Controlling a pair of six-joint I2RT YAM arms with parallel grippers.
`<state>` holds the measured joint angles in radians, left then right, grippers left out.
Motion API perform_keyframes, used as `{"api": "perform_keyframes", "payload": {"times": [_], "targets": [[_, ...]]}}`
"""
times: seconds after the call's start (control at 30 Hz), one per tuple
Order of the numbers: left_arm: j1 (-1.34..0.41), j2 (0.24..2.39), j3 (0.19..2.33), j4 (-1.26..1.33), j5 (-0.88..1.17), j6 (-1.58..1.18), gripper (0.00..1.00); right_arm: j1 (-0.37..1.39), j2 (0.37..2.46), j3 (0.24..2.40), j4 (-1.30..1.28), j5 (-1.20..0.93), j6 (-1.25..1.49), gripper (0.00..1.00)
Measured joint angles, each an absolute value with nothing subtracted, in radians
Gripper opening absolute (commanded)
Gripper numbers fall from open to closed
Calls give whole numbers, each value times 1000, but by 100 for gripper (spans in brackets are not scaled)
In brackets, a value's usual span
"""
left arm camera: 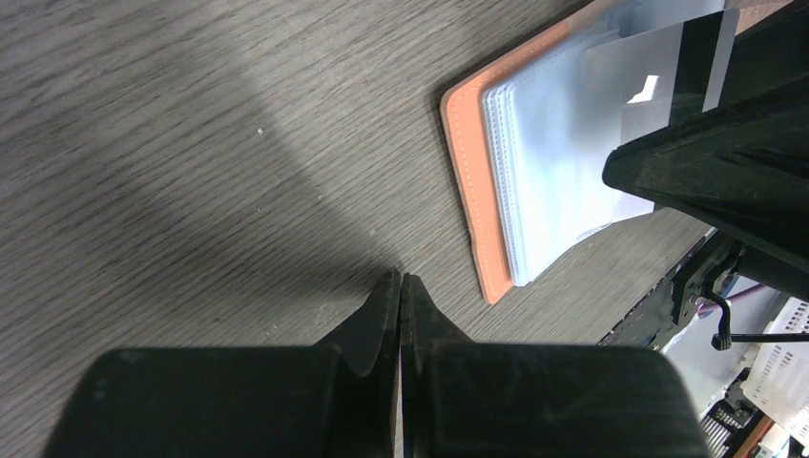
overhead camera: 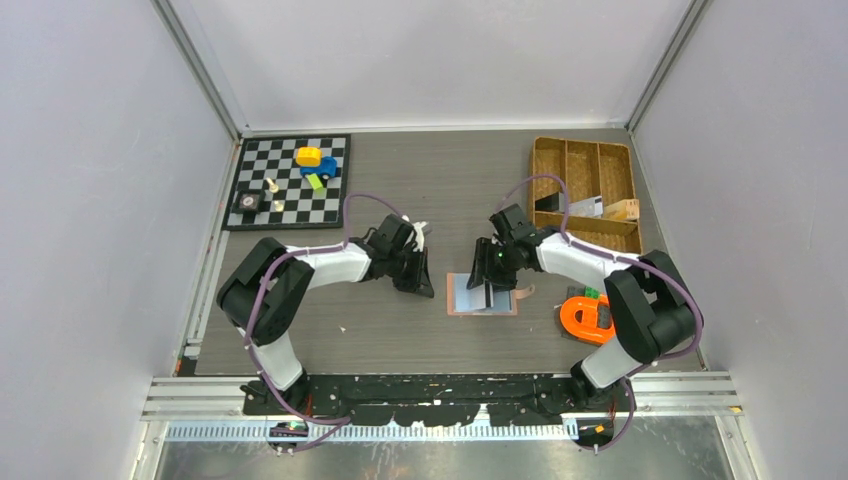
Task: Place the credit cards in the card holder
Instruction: Insert the credit card into the card holder.
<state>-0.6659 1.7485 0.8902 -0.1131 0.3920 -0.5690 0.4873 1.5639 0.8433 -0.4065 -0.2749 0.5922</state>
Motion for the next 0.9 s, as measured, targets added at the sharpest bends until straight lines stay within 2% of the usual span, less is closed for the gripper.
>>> {"api": "perform_keyframes", "payload": {"times": [0.27,0.67,0.9], "targets": [[-666,1740,877,-95,392,-572,0,556,1519,878,-521,-118,592,59],[-692,1688,828,-64,377,-641,36,607,1499,929,-611,26,600,60],[-728,1692,807,22,388,-716,41,607,1499,911,-606,20,635,60]]}}
